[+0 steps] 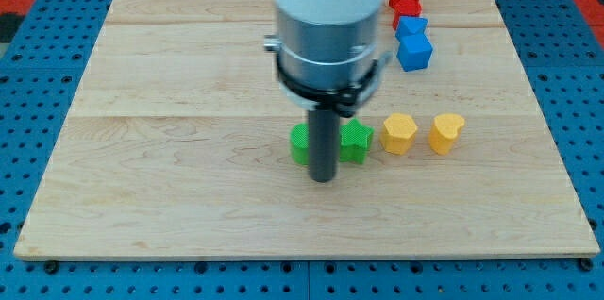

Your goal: Move your arm to the green circle

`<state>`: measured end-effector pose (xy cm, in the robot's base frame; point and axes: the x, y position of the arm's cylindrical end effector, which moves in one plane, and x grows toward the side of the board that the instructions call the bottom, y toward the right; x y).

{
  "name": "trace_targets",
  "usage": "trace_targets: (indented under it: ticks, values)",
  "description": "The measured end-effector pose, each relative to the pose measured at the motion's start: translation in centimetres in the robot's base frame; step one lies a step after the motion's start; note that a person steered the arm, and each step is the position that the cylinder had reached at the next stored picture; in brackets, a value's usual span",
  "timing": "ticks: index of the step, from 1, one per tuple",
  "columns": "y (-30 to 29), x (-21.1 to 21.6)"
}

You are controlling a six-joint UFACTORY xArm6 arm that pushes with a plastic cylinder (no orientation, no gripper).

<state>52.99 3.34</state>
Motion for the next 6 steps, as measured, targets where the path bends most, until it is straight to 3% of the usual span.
trace_targets:
  ticks: [4,6]
  values:
    - [1.7,-1.6]
    - [-1.9,1.8]
